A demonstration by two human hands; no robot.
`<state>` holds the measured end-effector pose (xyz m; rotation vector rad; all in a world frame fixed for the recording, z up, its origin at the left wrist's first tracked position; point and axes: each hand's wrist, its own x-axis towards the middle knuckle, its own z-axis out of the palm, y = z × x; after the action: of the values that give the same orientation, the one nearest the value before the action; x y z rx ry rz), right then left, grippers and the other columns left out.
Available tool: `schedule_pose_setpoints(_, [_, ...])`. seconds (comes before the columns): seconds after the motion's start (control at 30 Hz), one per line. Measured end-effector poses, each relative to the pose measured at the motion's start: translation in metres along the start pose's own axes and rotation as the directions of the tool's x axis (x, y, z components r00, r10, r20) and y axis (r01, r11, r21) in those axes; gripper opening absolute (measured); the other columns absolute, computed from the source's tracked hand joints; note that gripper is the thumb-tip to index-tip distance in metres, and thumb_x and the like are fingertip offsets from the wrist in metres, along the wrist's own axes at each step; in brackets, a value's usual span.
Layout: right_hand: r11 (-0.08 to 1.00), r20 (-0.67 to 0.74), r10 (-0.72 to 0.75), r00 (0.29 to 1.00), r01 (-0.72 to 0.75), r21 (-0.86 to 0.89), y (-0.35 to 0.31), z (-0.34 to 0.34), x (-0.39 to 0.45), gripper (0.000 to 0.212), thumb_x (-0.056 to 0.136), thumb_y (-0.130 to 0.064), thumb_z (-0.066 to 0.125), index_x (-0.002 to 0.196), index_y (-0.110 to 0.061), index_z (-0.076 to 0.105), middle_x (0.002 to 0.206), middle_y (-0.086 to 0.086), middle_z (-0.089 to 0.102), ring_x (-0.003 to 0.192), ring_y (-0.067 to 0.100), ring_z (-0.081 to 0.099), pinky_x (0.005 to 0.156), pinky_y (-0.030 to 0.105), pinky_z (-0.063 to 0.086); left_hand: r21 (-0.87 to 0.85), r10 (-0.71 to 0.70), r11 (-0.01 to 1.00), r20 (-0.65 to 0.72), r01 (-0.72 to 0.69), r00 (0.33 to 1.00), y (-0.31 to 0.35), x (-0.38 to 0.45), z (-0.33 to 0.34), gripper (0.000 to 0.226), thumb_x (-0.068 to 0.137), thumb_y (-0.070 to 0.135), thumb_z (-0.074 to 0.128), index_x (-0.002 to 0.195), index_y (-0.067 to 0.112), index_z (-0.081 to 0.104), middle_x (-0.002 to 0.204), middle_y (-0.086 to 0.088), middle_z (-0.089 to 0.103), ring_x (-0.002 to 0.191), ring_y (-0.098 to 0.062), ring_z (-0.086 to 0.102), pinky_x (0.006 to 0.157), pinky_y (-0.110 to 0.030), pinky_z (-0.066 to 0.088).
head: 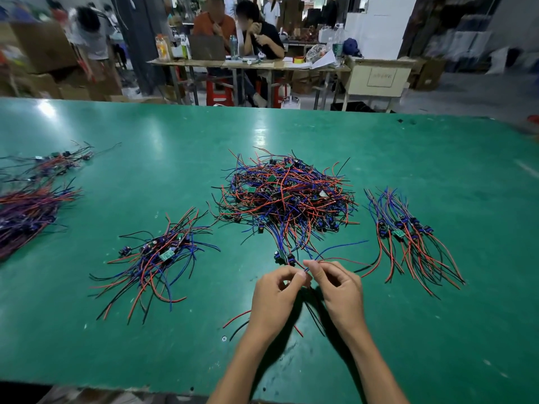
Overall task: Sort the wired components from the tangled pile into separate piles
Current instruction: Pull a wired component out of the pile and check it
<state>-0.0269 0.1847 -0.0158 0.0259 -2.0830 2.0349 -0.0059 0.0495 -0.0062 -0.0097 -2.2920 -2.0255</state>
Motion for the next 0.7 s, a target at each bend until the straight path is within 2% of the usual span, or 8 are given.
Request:
schedule_pose_setpoints(0.07, [0.992, 0.095, -0.031, 0.995, 0.042, -0.121, 0.002, 0.0, 0.0, 0.014, 0.095, -0.034, 0.07, 0.092, -0.026, 0.081, 0.089, -0.002, 0.073, 0.087, 0.017, 0.07, 0.084, 0.045, 0.055, -0.013, 0.017, 1.0, -0.023, -0.017, 1.0, -0.001, 0.0, 0.001, 0.022, 0.09, 0.035, 0.061, 0.084, 0.021, 0.077, 0.078, 0.001, 0.076, 0.078, -0.017, 0.072, 0.08, -0.04, 0.057])
schedule_pose_setpoints(0.13, [0.986, 0.184, -0.027, 0.982, 0.056, -0.155, 0.003, 0.002, 0.0, 0.019, 0.099, -0.035, 0.06, 0.099, -0.032, 0.079, 0.095, -0.006, 0.073, 0.096, 0.017, 0.069, 0.089, 0.043, 0.054, 0.006, 0.044, 0.999, -0.04, -0.044, 0.998, -0.004, 0.001, 0.003, 0.019, 0.092, 0.033, 0.062, 0.086, 0.024, 0.077, 0.073, 0.0, 0.074, 0.071, -0.014, 0.069, 0.076, -0.038, 0.055])
schedule_pose_setpoints(0.2, [0.988, 0.198, -0.011, 0.98, 0.041, -0.147, 0.003, 0.003, 0.0, 0.024, 0.096, -0.035, 0.055, 0.098, -0.035, 0.078, 0.096, -0.007, 0.074, 0.098, 0.016, 0.069, 0.089, 0.04, 0.054, 0.043, 0.06, 0.997, -0.046, -0.058, 0.997, -0.006, 0.002, 0.004, 0.017, 0.092, 0.035, 0.062, 0.087, 0.028, 0.077, 0.07, 0.003, 0.073, 0.066, -0.008, 0.065, 0.071, -0.033, 0.053])
schedule_pose_setpoints(0.3, [0.997, 0.149, 0.055, 0.987, -0.046, -0.062, 0.004, 0.004, 0.0, 0.024, 0.092, -0.036, 0.057, 0.093, -0.031, 0.08, 0.093, -0.001, 0.076, 0.09, 0.019, 0.071, 0.084, 0.044, 0.056, 0.116, 0.074, 0.991, -0.057, -0.068, 0.996, -0.009, 0.003, 0.006, 0.018, 0.09, 0.043, 0.06, 0.09, 0.033, 0.075, 0.069, 0.007, 0.072, 0.063, -0.007, 0.064, 0.069, -0.035, 0.053])
schedule_pose_setpoints(0.4, [0.99, 0.09, 0.136, 0.987, -0.139, 0.023, 0.004, 0.005, 0.003, 0.026, 0.09, -0.036, 0.057, 0.091, -0.023, 0.079, 0.083, 0.004, 0.075, 0.076, 0.025, 0.067, 0.076, 0.052, 0.054, 0.165, 0.1, 0.982, -0.027, -0.094, 0.995, -0.01, 0.002, 0.008, 0.019, 0.091, 0.046, 0.059, 0.096, 0.035, 0.073, 0.07, 0.009, 0.071, 0.065, -0.012, 0.066, 0.07, -0.041, 0.056])
schedule_pose_setpoints(0.5, [0.984, -0.018, 0.164, 0.986, -0.162, 0.077, 0.003, 0.002, 0.005, 0.026, 0.091, -0.035, 0.057, 0.092, -0.021, 0.079, 0.062, -0.008, 0.058, 0.06, 0.016, 0.052, 0.065, 0.04, 0.048, 0.153, 0.096, 0.983, 0.015, -0.097, 0.995, -0.012, 0.0, 0.007, 0.018, 0.091, 0.044, 0.059, 0.095, 0.032, 0.072, 0.068, 0.006, 0.07, 0.067, -0.017, 0.068, 0.073, -0.046, 0.056])
schedule_pose_setpoints(0.57, [0.979, -0.074, 0.177, 0.981, -0.167, 0.117, 0.003, -0.001, 0.007, 0.024, 0.093, -0.031, 0.057, 0.092, -0.022, 0.08, 0.06, -0.008, 0.052, 0.057, 0.01, 0.049, 0.059, 0.03, 0.043, 0.149, 0.08, 0.985, 0.033, -0.084, 0.996, -0.011, -0.001, 0.005, 0.021, 0.091, 0.045, 0.059, 0.094, 0.029, 0.072, 0.067, 0.006, 0.07, 0.069, -0.021, 0.069, 0.072, -0.049, 0.055])
schedule_pose_setpoints(0.7, [0.958, -0.106, 0.211, 0.972, -0.184, 0.22, -0.003, -0.002, 0.007, 0.034, 0.102, -0.014, 0.051, 0.085, -0.022, 0.079, 0.056, -0.006, 0.052, 0.052, 0.009, 0.048, 0.048, 0.023, 0.043, 0.165, 0.068, 0.983, 0.061, -0.077, 0.996, -0.007, -0.004, 0.003, 0.022, 0.09, 0.046, 0.059, 0.091, 0.029, 0.072, 0.066, 0.006, 0.069, 0.068, -0.026, 0.065, 0.069, -0.047, 0.051])
